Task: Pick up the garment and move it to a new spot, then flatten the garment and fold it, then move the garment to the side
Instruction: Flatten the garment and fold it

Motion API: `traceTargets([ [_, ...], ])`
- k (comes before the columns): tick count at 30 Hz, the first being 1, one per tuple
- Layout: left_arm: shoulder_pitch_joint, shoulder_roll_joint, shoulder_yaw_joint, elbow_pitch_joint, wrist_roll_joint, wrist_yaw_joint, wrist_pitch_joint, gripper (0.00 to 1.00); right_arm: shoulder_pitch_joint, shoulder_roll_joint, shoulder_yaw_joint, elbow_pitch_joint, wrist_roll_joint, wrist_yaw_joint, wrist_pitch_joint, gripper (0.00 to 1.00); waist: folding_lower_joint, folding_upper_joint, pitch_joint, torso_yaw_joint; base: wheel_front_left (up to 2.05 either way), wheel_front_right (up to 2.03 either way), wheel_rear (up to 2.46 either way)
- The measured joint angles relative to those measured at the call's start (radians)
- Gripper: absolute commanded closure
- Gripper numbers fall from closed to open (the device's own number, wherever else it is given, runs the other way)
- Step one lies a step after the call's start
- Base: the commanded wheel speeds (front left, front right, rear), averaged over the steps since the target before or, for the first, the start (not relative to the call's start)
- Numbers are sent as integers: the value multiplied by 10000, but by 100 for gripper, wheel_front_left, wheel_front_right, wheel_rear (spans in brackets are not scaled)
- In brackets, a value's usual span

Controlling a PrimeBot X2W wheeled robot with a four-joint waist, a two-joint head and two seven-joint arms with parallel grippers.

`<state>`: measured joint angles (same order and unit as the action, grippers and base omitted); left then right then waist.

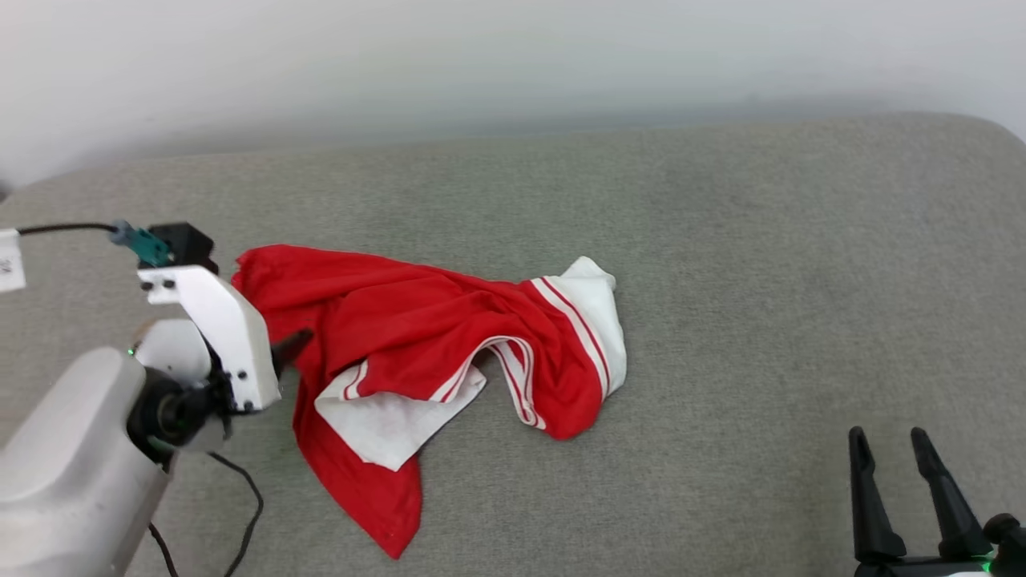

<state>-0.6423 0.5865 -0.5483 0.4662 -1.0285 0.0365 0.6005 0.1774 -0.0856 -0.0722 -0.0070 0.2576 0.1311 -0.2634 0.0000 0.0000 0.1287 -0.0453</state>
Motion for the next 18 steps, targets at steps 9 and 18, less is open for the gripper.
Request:
traceTargets([
  [9,1113,-117,-617,-1120,-150,121,711,0,-12,-38,142,-77,127,0,0,0,0,0,-104,246,0,0,0],
  [18,1160,-314,-464,-976,-291,224,374,0,-254,-17,165,-86,190,0,0,0,0,0,354,-85,0,0,0],
])
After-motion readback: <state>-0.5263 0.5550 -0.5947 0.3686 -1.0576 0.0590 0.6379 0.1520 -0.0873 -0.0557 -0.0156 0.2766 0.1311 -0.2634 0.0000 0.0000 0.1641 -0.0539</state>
